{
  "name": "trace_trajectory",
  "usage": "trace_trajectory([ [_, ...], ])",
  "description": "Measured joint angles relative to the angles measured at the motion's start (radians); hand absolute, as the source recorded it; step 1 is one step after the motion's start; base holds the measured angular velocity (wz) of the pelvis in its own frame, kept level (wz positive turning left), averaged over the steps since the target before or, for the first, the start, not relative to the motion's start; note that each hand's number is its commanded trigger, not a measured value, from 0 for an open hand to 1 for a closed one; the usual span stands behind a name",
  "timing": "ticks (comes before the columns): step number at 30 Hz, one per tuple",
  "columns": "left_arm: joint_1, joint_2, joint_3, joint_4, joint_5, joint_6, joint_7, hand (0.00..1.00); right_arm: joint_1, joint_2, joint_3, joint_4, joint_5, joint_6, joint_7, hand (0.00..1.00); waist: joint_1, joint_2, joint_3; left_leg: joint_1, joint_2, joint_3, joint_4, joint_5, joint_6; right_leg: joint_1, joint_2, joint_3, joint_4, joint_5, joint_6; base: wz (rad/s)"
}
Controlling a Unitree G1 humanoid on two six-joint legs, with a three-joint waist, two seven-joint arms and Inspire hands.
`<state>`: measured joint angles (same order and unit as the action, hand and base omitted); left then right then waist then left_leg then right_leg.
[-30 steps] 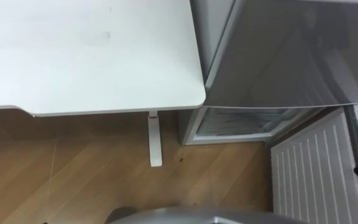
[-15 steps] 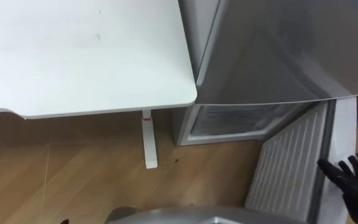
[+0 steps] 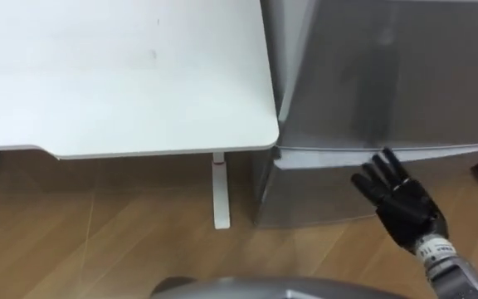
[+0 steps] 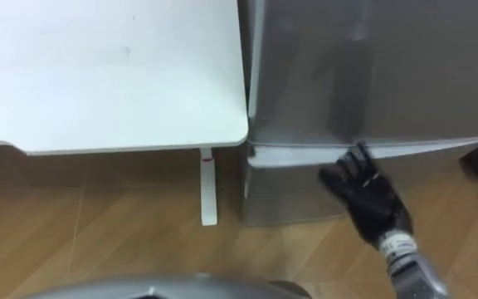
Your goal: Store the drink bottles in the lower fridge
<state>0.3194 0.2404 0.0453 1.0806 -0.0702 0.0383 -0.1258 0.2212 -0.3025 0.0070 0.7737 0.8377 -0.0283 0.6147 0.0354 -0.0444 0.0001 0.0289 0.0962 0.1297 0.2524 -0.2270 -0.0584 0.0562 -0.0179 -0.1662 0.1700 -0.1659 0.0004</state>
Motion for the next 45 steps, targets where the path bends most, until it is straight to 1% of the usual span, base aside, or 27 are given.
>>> trace_trajectory([
  [1,-0.005,0.0,0.0,0.0,0.0,0.0,-0.002,0.0,-0.001,0.003,0.026,-0.009,-0.025,0.017,0.002,0.0,0.002,-0.003,0.001,0.0,-0.002,0.0,0.0,0.0,0.0,0.0,-0.002,0.001,0.0,-0.001,0.002,0.0],
  [3,-0.008,0.0,0.0,0.0,-0.001,0.0,-0.002,0.0,-0.005,0.004,0.05,-0.026,-0.041,0.033,0.004,0.0,0.006,-0.004,0.0031,0.001,-0.006,0.0,0.001,0.0,0.0,0.001,-0.006,0.001,0.001,-0.003,0.005,0.0],
  [5,-0.01,0.002,0.0,0.0,-0.001,0.0,-0.003,0.0,-0.005,0.004,0.051,-0.045,-0.05,0.038,0.012,0.0,0.017,-0.009,0.0045,0.001,-0.008,-0.001,0.002,0.0,0.001,0.002,-0.009,0.001,0.001,-0.004,0.006,0.0],
  [6,-0.011,0.003,0.004,0.0,-0.001,0.0,-0.003,0.0,-0.007,0.004,0.051,-0.048,-0.05,0.041,0.013,0.0,0.024,-0.011,0.0032,0.001,-0.009,-0.002,0.003,0.0,0.002,0.004,-0.009,0.0,0.001,-0.004,0.007,0.05],
  [9,-0.008,0.003,0.011,0.0,-0.006,0.002,-0.004,0.0,-0.015,0.004,0.05,-0.048,-0.05,0.051,0.014,0.0,0.028,-0.016,0.0043,0.001,-0.01,-0.015,0.004,-0.001,0.003,0.014,-0.008,-0.009,0.0,-0.006,0.009,0.11],
  [12,-0.008,0.002,0.011,0.0,-0.006,0.007,-0.007,0.0,-0.026,0.004,0.05,-0.048,-0.052,0.052,0.022,0.0,0.028,-0.016,0.0047,-0.003,-0.011,-0.025,0.003,-0.001,0.003,0.016,-0.009,-0.018,0.0,-0.006,0.009,0.09],
  [17,-0.009,0.002,0.01,0.0,-0.008,0.007,-0.006,0.0,-0.03,0.004,0.05,-0.048,-0.058,0.052,0.022,0.0,0.027,-0.016,0.0044,-0.002,-0.013,-0.037,0.003,-0.001,0.003,0.024,-0.01,-0.029,-0.003,-0.007,0.008,0.07],
  [20,-0.01,-0.003,0.01,0.0,-0.015,0.008,0.006,0.0,-0.03,0.004,0.051,-0.048,-0.065,0.053,0.021,0.0,0.028,-0.017,0.004,0.0,-0.018,-0.042,0.003,-0.001,0.003,0.028,-0.014,-0.032,-0.002,-0.011,0.012,0.07],
  [24,-0.011,-0.005,0.01,0.0,-0.015,0.009,0.014,0.0,-0.034,0.003,0.063,-0.049,-0.119,0.053,0.019,0.0,0.031,-0.025,0.0033,-0.002,-0.021,-0.048,0.002,-0.001,0.004,0.029,-0.017,-0.038,-0.003,-0.012,0.013,0.04],
  [27,-0.013,-0.009,0.01,-0.002,-0.015,0.019,0.018,0.0,-0.036,0.003,0.086,-0.048,-0.158,0.053,0.016,0.0,0.034,-0.028,0.003,-0.002,-0.021,-0.048,0.002,-0.001,0.004,0.029,-0.017,-0.039,-0.003,-0.012,0.013,0.0],
  [31,-0.018,-0.016,0.01,-0.002,-0.004,0.024,0.028,0.0,-0.036,0.004,0.09,-0.046,-0.232,0.062,0.001,0.0,0.047,-0.025,0.0024,-0.002,-0.021,-0.048,0.003,-0.001,0.004,0.03,-0.017,-0.041,-0.002,-0.012,0.013,0.0],
  [36,-0.014,-0.026,0.01,0.0,-0.001,0.024,0.028,0.0,-0.04,0.006,0.09,-0.002,-0.313,0.063,-0.016,0.0,0.058,-0.019,0.0014,-0.002,-0.021,-0.052,0.005,-0.001,0.005,0.032,-0.017,-0.045,-0.001,-0.013,0.012,0.01],
  [41,-0.013,-0.034,0.008,-0.001,-0.004,0.027,0.026,0.0,-0.046,0.011,0.09,0.045,-0.341,0.063,-0.033,0.0,0.054,-0.009,0.0018,-0.008,-0.022,-0.065,0.005,0.0,0.006,0.034,-0.017,-0.057,-0.002,-0.016,0.011,0.07],
  [45,-0.015,-0.035,0.008,-0.002,-0.004,0.027,0.028,0.0,-0.048,0.028,0.089,0.131,-0.37,0.062,-0.056,0.0,0.051,-0.004,0.0016,-0.013,-0.023,-0.074,0.009,0.0,0.006,0.034,-0.017,-0.064,-0.002,-0.017,0.01,0.07],
])
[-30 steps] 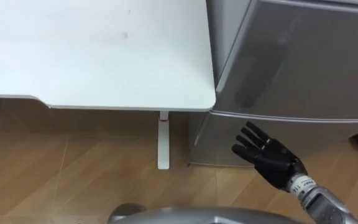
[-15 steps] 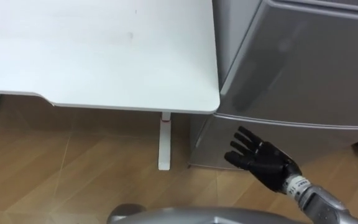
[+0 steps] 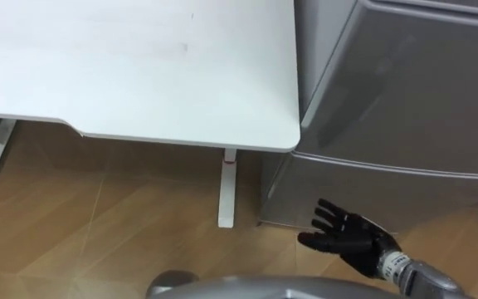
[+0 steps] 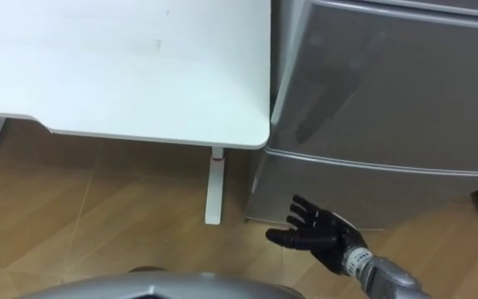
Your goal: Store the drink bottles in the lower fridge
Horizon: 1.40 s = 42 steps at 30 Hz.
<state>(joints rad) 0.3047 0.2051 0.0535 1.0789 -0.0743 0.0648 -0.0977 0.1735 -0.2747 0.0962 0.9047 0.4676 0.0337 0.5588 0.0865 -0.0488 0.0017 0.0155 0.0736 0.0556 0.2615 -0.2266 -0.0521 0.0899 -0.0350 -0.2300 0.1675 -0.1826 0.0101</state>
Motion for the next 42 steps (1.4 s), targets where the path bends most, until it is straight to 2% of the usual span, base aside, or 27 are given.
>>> trace_trajectory([
  [6,-0.001,-0.001,0.002,0.002,0.004,-0.003,0.009,0.0,-0.002,0.028,-0.001,0.127,-0.018,-0.012,-0.03,0.0,-0.002,0.001,0.0015,0.006,-0.003,-0.011,0.002,0.0,0.0,0.018,0.0,-0.008,-0.017,0.0,0.001,0.05],
  [13,-0.007,-0.007,0.003,0.023,0.069,-0.003,0.01,0.0,-0.019,0.045,-0.023,0.271,-0.095,-0.016,-0.082,0.0,-0.004,0.003,0.0026,0.016,-0.007,-0.025,-0.005,0.0,0.0,0.038,-0.001,-0.019,-0.024,-0.005,0.003,0.07],
  [14,-0.007,-0.008,0.003,0.024,0.069,-0.001,0.01,0.0,-0.019,0.047,-0.023,0.277,-0.093,-0.017,-0.09,0.0,-0.004,0.007,0.001,0.016,-0.007,-0.025,-0.002,0.0,0.0,0.039,0.0,-0.019,-0.026,-0.005,0.003,0.0],
  [19,-0.017,-0.03,0.0,0.024,0.069,0.025,0.008,0.0,-0.066,0.07,-0.025,0.363,-0.077,-0.01,-0.146,0.0,-0.018,0.013,0.0041,0.013,-0.01,-0.035,0.0,0.0,0.0,0.042,-0.001,-0.024,-0.031,-0.005,0.003,0.03],
  [23,-0.026,-0.039,0.0,0.044,0.071,0.039,0.002,0.0,-0.082,0.078,-0.029,0.383,-0.077,-0.009,-0.163,0.0,-0.028,0.016,0.0045,0.017,-0.012,-0.037,0.0,0.0,0.0,0.048,-0.001,-0.022,-0.033,-0.006,0.004,0.04],
  [25,-0.034,-0.039,0.001,0.044,0.119,0.041,-0.004,0.0,-0.085,0.081,-0.03,0.39,-0.071,-0.005,-0.164,0.0,-0.028,0.013,0.0079,0.015,-0.012,-0.037,0.0,0.0,0.0,0.048,-0.002,-0.021,-0.033,-0.007,0.005,0.0],
  [28,-0.041,-0.039,-0.001,0.041,0.156,0.051,-0.017,0.0,-0.083,0.086,-0.029,0.392,-0.031,0.013,-0.167,0.0,-0.028,0.014,0.0075,0.016,-0.014,-0.037,-0.002,0.0,0.0,0.048,-0.003,-0.021,-0.033,-0.01,0.007,0.0],
  [31,-0.044,-0.036,-0.033,0.04,0.171,0.066,-0.026,0.0,-0.076,0.088,-0.014,0.392,0.019,0.023,-0.172,0.0,-0.031,0.017,0.0072,0.022,-0.015,-0.034,-0.004,0.0,0.0,0.048,-0.003,-0.018,-0.034,-0.01,0.007,-0.01],
  [38,-0.065,-0.037,-0.045,0.04,0.246,0.067,-0.033,0.0,-0.067,0.09,-0.009,0.39,0.042,0.024,-0.177,0.0,-0.042,0.024,0.0043,0.026,-0.015,-0.026,-0.004,0.0,0.0,0.049,-0.004,-0.013,-0.032,-0.01,0.007,-0.01],
  [39,-0.074,-0.036,-0.043,0.04,0.258,0.066,-0.034,0.0,-0.068,0.09,-0.01,0.392,0.041,0.022,-0.176,0.0,-0.049,0.02,0.0073,0.028,-0.015,-0.025,-0.006,0.0,0.0,0.049,-0.004,-0.005,-0.032,-0.01,0.007,-0.04],
  [42,-0.081,-0.036,-0.043,0.038,0.319,0.067,-0.042,0.0,-0.064,0.09,-0.022,0.394,0.043,0.021,-0.176,0.0,-0.061,0.022,0.0064,0.034,-0.015,-0.016,-0.012,0.0,0.0,0.051,-0.004,0.008,-0.029,-0.01,0.007,-0.08],
])
